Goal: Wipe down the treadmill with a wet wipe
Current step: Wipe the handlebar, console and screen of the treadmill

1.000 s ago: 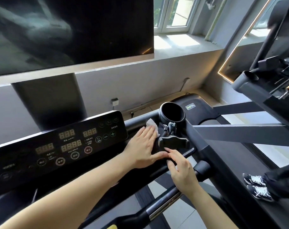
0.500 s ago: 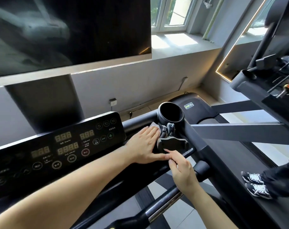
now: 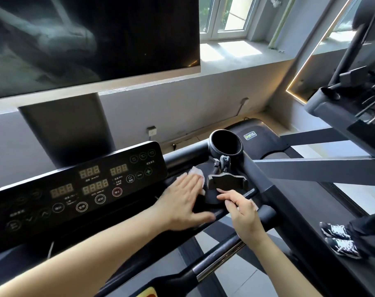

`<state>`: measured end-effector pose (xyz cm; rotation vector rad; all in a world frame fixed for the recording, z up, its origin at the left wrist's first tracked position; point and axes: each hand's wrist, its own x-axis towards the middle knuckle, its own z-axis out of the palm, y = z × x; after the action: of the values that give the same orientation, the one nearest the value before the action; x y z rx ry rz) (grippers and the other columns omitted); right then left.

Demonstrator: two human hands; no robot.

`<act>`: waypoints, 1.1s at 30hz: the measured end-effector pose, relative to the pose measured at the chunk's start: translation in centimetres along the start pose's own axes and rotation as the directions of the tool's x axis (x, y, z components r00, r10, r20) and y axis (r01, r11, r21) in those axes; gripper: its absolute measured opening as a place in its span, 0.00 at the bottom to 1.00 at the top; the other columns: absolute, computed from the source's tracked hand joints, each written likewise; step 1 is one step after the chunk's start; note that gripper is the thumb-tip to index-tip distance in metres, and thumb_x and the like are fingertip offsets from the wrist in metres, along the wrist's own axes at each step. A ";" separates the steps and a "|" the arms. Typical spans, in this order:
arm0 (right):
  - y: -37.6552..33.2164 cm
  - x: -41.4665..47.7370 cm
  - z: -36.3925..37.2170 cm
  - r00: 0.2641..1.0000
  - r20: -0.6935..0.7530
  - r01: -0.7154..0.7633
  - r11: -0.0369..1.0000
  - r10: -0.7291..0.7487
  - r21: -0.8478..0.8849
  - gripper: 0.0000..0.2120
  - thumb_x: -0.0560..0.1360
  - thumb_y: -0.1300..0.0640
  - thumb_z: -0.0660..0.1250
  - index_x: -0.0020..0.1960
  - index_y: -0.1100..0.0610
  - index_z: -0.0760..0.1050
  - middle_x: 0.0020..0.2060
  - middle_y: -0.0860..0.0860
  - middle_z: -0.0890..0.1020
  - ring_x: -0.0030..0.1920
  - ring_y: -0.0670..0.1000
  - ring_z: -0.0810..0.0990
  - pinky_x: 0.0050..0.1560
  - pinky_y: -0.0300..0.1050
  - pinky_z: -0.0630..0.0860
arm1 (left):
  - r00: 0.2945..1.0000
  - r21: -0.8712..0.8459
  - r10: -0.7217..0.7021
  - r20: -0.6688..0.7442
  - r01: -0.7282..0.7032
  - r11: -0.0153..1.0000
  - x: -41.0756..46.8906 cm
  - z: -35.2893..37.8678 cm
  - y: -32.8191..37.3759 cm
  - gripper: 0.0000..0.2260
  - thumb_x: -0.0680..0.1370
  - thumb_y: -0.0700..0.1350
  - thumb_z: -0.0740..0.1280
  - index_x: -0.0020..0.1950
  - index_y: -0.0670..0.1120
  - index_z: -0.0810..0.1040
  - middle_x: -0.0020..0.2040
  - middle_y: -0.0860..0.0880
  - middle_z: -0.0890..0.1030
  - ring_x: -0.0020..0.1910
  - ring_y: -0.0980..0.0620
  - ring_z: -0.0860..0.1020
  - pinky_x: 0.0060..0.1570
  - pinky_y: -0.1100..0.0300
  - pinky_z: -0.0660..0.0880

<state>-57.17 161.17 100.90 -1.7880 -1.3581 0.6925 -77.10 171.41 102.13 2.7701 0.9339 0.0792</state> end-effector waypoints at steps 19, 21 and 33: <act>0.1 -2.2 -2.4 0.969 -0.246 -0.030 0.998 0.041 0.049 0.16 0.83 0.68 0.57 0.64 0.58 0.79 0.59 0.52 0.83 0.62 0.47 0.79 0.68 0.37 0.71 | 0.994 0.064 0.094 0.055 -0.097 0.993 2.5 3.2 7.7 0.53 0.74 0.79 0.42 0.83 0.38 0.45 0.84 0.40 0.47 0.84 0.45 0.44 0.82 0.48 0.44; 0.3 -2.7 -2.6 0.952 -0.280 0.089 0.988 -0.122 -0.130 0.19 0.81 0.67 0.55 0.66 0.62 0.78 0.62 0.54 0.82 0.64 0.48 0.78 0.69 0.31 0.67 | 0.998 0.029 0.053 0.021 -0.054 0.998 3.2 3.0 8.1 0.51 0.76 0.77 0.42 0.84 0.38 0.49 0.84 0.40 0.51 0.83 0.44 0.50 0.82 0.48 0.47; 2.6 -2.3 1.1 0.852 0.337 0.518 0.557 -0.400 -0.649 0.33 0.85 0.42 0.49 0.79 0.65 0.61 0.78 0.59 0.67 0.79 0.58 0.64 0.77 0.58 0.60 | 0.977 0.175 0.008 -0.212 0.030 0.984 -4.2 3.1 4.9 0.38 0.78 0.64 0.64 0.81 0.41 0.64 0.82 0.44 0.62 0.82 0.49 0.58 0.79 0.47 0.58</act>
<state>-57.27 158.88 98.08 -1.8042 -2.3350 -0.0510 -77.17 164.45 100.27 2.9643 1.0542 0.3100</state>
